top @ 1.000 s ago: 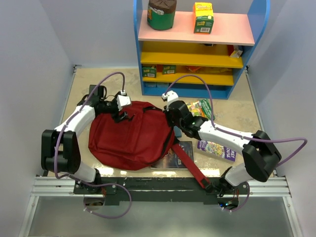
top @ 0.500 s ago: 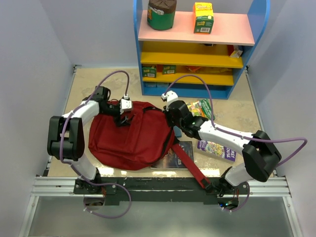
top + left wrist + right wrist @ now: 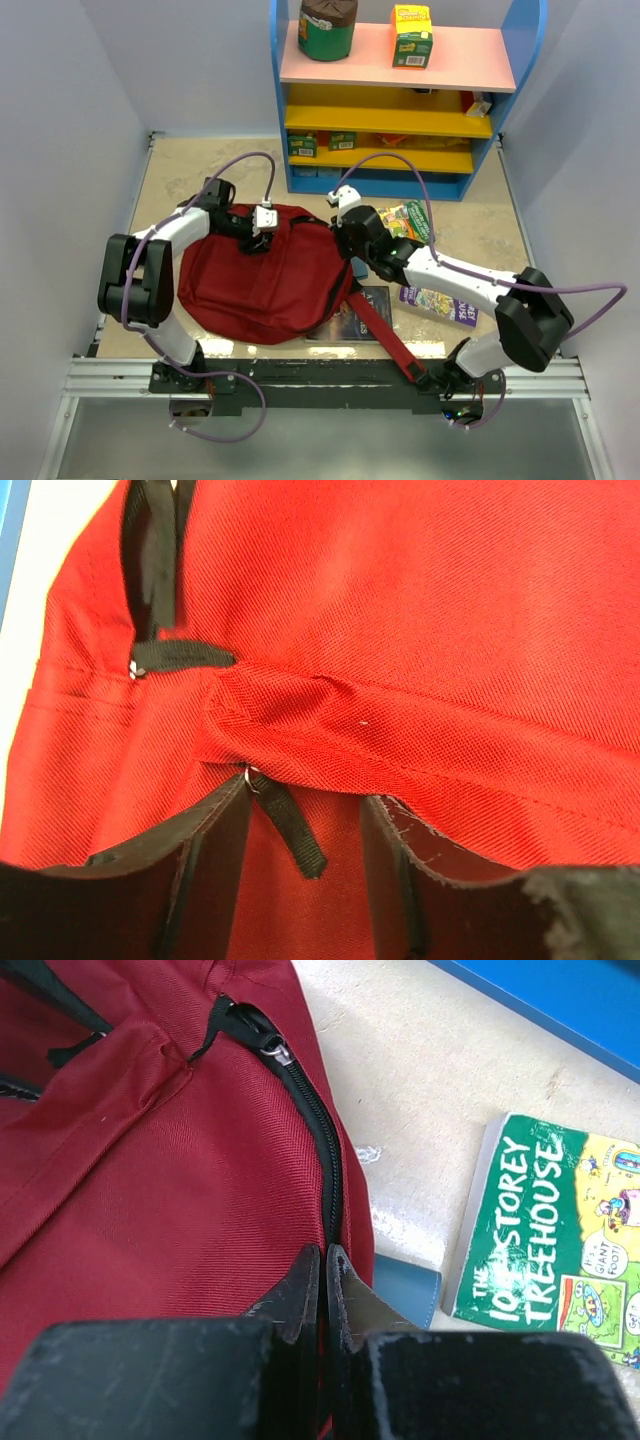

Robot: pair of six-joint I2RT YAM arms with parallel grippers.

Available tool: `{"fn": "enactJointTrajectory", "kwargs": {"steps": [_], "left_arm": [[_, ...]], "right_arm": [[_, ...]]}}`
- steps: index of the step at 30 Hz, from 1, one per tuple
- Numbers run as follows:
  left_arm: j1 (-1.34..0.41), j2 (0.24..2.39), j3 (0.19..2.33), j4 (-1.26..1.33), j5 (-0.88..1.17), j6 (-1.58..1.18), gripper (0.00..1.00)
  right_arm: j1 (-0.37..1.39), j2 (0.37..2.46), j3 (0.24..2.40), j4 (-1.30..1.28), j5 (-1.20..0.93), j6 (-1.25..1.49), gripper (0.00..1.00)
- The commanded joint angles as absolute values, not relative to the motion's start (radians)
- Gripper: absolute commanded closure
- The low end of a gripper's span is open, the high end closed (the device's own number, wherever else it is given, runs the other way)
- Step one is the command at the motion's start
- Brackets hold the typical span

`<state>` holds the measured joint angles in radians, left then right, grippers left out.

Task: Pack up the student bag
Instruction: Unzip the student bag at the center of the board.

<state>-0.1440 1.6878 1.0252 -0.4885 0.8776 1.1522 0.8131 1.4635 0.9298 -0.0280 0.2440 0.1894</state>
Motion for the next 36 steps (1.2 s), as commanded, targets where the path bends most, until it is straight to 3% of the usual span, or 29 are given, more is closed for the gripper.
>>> {"fn": "enactJointTrajectory", "kwargs": {"steps": [1,4,7,8,12,13,14,16,17,20,26,30,36], "left_arm": [[-0.124,1.667,0.98,-0.443,0.769,1.175,0.49],[-0.117,1.646,0.956,-0.427,0.744,1.167,0.45],[-0.12,1.64,0.946,-0.408,0.764,1.163,0.5],[-0.127,1.653,0.953,-0.41,0.772,1.155,0.55],[-0.15,1.675,0.977,-0.437,0.793,1.141,1.0],[-0.155,1.669,0.976,-0.431,0.798,1.135,1.0],[-0.153,1.663,0.971,-0.425,0.817,1.128,1.0],[-0.155,1.631,0.953,-0.407,0.836,1.108,1.0],[-0.155,1.618,0.947,-0.4,0.85,1.101,1.0],[-0.156,1.548,0.919,-0.385,0.864,1.077,1.0],[-0.156,1.462,0.885,-0.333,0.871,0.997,1.0],[-0.156,1.453,0.885,-0.339,0.885,0.974,1.0],[-0.156,1.456,0.87,-0.339,0.858,0.997,1.0]], "right_arm": [[0.821,1.399,0.907,-0.021,0.261,0.181,1.0],[0.821,1.388,0.89,-0.02,0.267,0.184,1.0],[0.819,1.388,0.885,-0.017,0.261,0.189,1.0],[0.821,1.388,0.885,-0.017,0.259,0.193,1.0],[0.821,1.387,0.893,-0.034,0.271,0.199,1.0],[0.822,1.385,0.899,-0.04,0.27,0.201,0.99],[0.821,1.387,0.914,-0.044,0.267,0.204,0.79],[0.819,1.381,0.939,-0.061,0.305,0.207,0.58],[0.821,1.379,0.969,-0.066,0.32,0.209,0.43],[0.819,1.385,1.061,-0.074,0.365,0.216,0.29],[0.821,1.498,1.239,-0.043,0.232,0.287,0.31],[0.841,1.607,1.215,0.069,0.106,0.391,0.39],[0.845,1.729,1.163,0.184,0.025,0.489,0.41]]}}
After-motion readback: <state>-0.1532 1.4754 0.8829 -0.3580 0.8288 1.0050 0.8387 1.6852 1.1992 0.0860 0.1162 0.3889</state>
